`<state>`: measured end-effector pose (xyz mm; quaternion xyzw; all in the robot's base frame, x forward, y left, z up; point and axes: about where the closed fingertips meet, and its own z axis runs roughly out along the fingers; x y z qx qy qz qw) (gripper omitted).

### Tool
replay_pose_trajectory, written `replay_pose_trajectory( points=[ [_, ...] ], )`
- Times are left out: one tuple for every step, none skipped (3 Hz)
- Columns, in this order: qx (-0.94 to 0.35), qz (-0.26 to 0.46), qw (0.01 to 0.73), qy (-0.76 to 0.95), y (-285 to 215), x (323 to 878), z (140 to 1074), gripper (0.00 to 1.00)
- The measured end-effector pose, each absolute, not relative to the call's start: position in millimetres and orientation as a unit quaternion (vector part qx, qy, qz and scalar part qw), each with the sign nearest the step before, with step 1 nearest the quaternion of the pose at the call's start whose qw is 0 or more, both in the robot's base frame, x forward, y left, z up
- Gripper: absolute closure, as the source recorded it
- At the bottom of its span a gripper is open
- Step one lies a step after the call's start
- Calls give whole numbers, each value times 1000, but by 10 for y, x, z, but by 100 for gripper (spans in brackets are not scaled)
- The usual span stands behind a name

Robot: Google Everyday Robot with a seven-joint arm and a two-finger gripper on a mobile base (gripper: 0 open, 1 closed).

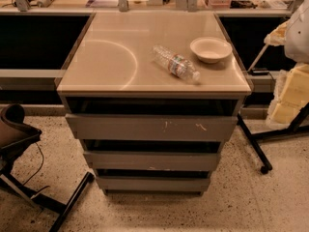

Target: Open top drawer

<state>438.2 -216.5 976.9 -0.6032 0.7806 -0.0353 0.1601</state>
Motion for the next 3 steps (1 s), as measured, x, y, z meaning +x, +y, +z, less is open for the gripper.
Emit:
replay_pose_trajectory(
  points=[
    [-603, -35, 160, 781, -2165, 4382, 9768, 0],
    [-595, -29, 173, 784, -2205, 4422, 9618, 0],
    [-571, 2, 187, 799, -2284, 4537, 9114, 0]
  ],
)
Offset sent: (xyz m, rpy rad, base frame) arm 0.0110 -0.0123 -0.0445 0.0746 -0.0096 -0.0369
